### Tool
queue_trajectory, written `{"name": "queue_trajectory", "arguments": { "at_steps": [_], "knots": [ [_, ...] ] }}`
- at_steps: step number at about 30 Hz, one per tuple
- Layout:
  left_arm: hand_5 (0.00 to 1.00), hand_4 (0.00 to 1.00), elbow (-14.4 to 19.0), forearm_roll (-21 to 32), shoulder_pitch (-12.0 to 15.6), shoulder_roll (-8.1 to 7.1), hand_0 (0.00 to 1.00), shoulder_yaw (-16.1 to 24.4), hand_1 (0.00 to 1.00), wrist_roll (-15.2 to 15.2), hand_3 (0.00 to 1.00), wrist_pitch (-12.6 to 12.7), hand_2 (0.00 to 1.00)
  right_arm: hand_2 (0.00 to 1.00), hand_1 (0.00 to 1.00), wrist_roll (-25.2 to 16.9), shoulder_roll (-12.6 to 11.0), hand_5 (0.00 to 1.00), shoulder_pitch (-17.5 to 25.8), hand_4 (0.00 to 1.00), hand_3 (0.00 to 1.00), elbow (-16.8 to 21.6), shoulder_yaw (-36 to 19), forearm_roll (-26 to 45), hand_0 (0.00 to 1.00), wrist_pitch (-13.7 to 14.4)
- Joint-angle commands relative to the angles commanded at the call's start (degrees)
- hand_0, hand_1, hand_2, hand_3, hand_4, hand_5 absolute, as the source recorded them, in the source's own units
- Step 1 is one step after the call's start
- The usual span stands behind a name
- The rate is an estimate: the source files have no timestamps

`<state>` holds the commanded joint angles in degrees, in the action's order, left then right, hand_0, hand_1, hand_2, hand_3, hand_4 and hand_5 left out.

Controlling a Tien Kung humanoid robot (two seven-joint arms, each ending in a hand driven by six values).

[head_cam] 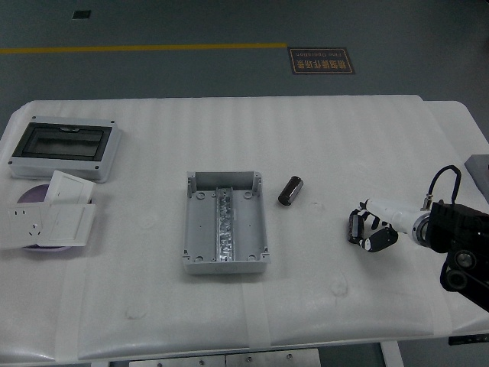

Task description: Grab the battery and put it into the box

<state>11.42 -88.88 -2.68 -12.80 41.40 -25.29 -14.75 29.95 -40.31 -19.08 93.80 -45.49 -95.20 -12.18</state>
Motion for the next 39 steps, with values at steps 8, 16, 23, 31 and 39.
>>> {"name": "queue_trajectory", "arguments": {
  "at_steps": [8, 16, 23, 31, 39],
  "knots": [
    [0.002, 0.324, 0.0, -0.6, 0.2, 0.17, 0.642, 0.4, 0.567, -0.1, 0.565, -0.2, 0.530, 0.476, 0.621, -6.2, 1.6, 0.180, -1.6, 0.505, 0.638, 3.0, -2.0, 5.7, 0.658, 6.6],
    [0.002, 0.322, 0.0, -2.0, 0.4, 0.18, 0.641, 1.6, 0.566, -0.4, 0.563, -0.6, 0.529, 0.535, 0.618, -18.9, 6.5, 0.229, -3.1, 0.522, 0.660, 4.5, 1.8, 21.7, 0.664, 17.8],
    [0.002, 0.322, 0.0, -2.5, 0.5, 0.13, 0.641, 2.1, 0.567, -0.5, 0.561, -0.8, 0.528, 0.687, 0.682, -26.8, 9.5, 0.241, -3.8, 0.548, 0.695, 3.3, 5.2, 32.8, 0.714, 19.5],
    [0.002, 0.322, 0.0, -2.6, 0.5, 0.20, 0.641, 2.0, 0.567, -0.6, 0.562, -1.0, 0.529, 0.836, 0.854, -26.2, 10.9, 0.278, -4.5, 0.600, 0.855, 2.7, 7.0, 32.8, 0.926, 18.6],
    [0.002, 0.315, 0.0, -2.4, 0.4, 0.31, 0.641, 1.8, 0.564, -0.6, 0.558, -1.1, 0.523, 0.960, 0.998, -24.4, 11.6, 0.400, -4.8, 0.775, 0.998, 2.5, 7.9, 30.1, 0.998, 17.5]
  ]
}}
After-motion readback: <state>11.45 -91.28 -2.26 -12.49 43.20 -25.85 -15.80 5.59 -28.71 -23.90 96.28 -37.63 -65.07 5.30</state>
